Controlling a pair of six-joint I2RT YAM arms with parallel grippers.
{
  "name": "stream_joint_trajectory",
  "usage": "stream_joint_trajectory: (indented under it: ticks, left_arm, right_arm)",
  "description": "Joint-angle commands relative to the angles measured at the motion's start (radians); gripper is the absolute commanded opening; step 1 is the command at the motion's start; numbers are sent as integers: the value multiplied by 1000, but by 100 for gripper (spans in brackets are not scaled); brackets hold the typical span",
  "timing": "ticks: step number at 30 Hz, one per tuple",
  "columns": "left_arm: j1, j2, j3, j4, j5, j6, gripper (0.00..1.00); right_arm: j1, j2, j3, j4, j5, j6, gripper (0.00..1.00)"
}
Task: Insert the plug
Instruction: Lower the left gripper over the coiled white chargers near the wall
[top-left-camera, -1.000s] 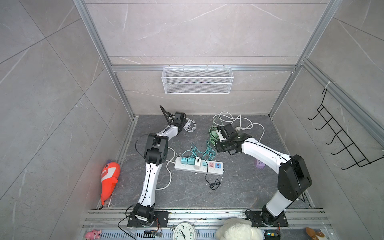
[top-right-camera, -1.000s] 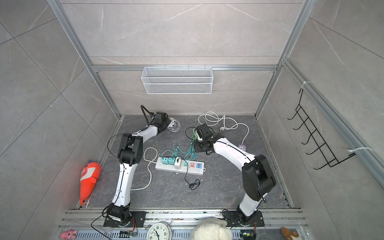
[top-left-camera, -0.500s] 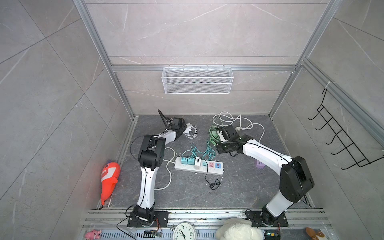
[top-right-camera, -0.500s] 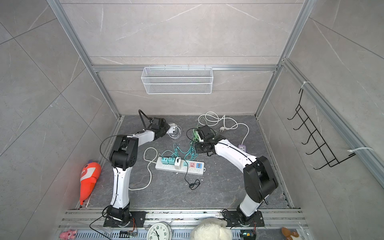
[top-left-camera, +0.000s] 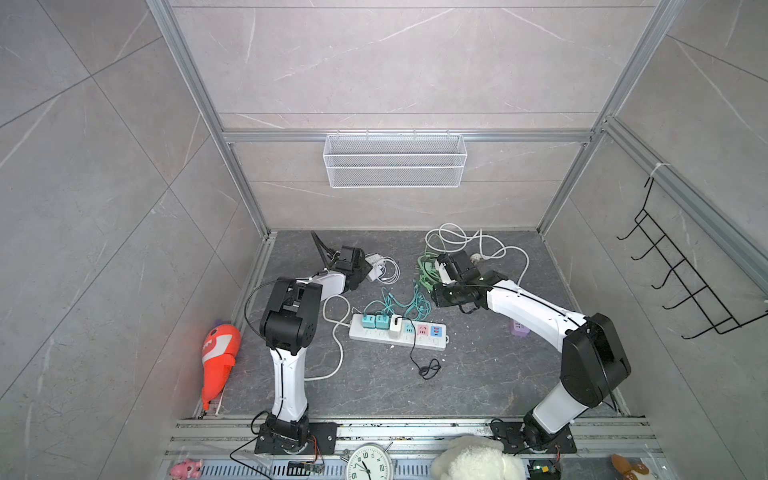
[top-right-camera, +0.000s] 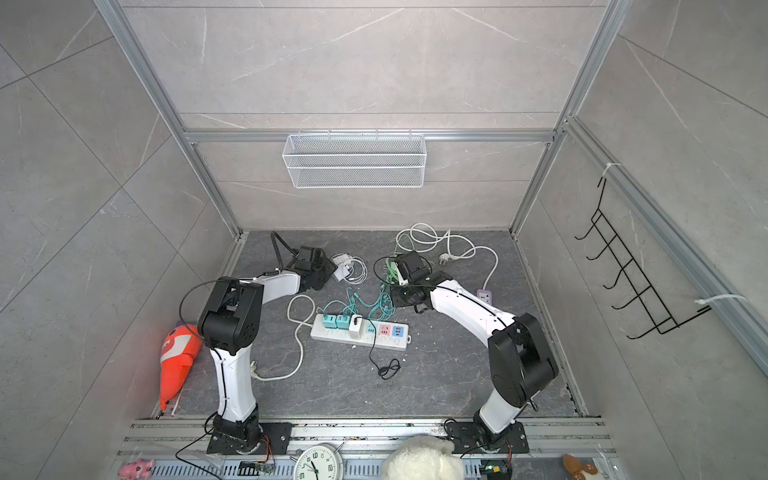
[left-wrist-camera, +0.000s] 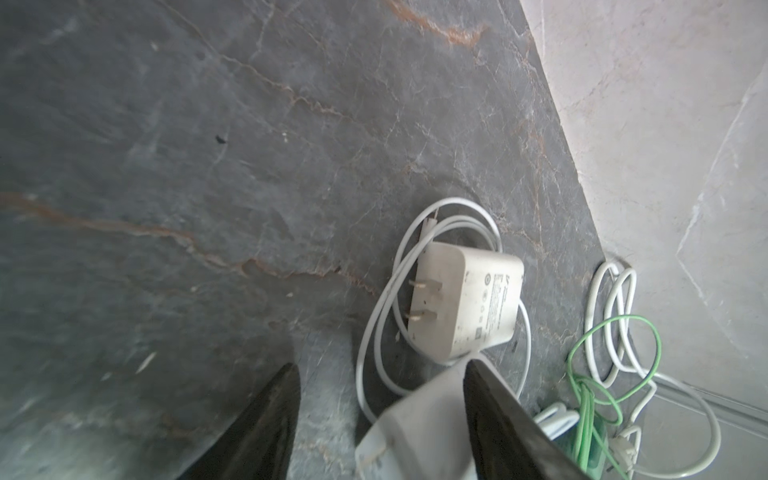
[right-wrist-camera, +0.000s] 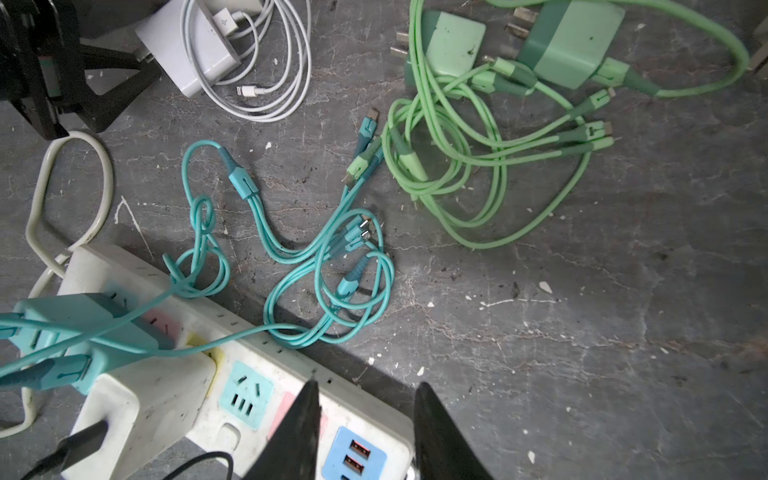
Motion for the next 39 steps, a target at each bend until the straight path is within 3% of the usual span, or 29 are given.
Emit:
stream_joint_trajectory:
  ticks: [1, 7, 9, 14, 18, 25, 31, 34, 39]
  left_arm:
    - [-20, -80, -3, 0, 8, 8, 67]
    - [-54, -126, 21, -78, -46, 146, 68]
    - [-59, -122, 63, -124, -12, 272, 68]
    - [-62, -111, 219, -424, -13, 603, 72]
    - [-63, -175, 220, -524, -46, 867, 78]
    - [-77, -165, 253, -669, 40, 1298, 80]
    - [-81, -152, 158, -501, 48, 1529, 78]
    - [-78, -131, 162, -442, 48, 1588, 78]
    - [-79, -37, 278, -551, 35, 1665, 74]
  right_arm:
    - [-4, -39, -19, 15, -6, 10, 40]
    - [-6, -60, -29, 15, 3, 9, 41]
    - [-5, -65, -33, 12, 11, 7, 41]
    - [-12, -88, -54, 12, 23, 6, 41]
    - [-16, -103, -75, 19, 26, 9, 41]
    - [-16, -110, -88, 36, 4, 19, 41]
    - [-17, -134, -104, 34, 12, 18, 41]
    - [-17, -154, -119, 32, 25, 16, 42]
    - [-21, -172, -136, 30, 33, 21, 42]
